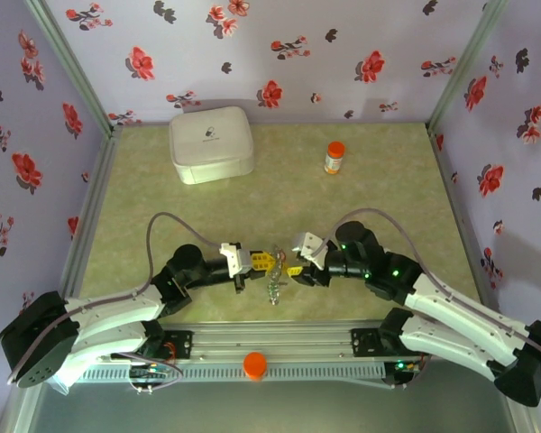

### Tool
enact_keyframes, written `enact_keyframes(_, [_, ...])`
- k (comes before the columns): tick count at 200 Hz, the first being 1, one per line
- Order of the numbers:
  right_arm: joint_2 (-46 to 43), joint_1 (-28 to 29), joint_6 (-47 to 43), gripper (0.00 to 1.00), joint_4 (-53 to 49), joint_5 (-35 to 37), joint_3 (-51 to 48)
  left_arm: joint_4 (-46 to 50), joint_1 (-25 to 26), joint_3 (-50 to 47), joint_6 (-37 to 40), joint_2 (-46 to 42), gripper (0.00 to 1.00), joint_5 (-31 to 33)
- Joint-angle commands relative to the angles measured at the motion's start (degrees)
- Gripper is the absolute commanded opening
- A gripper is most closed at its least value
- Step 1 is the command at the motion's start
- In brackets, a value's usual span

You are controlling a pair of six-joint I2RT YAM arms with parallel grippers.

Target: Put the keys on the keyring

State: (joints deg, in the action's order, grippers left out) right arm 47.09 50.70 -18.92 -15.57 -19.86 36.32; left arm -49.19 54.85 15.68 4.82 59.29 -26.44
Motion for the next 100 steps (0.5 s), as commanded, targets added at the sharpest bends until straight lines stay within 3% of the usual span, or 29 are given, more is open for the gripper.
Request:
enact_keyframes(1, [1.19,0.50,1.15,0.45,3.24,-2.60,0.46,-5.01,-0.44,-0.12,-1.21,-0.85,0.00,-1.00])
enact_keyframes(42, [3.08,0.50,2.60,0.46,2.88,-6.65,0.87,-5.82,-0.61,-0.51,-1.54,-0.94,0.00,-1.25])
enact_keyframes(100, [4.06,0.47,4.77,0.43,7.09,-6.07,-0.16,-7.08,-0.72,-0.90,-2.35,-1.32,0.00,-1.69])
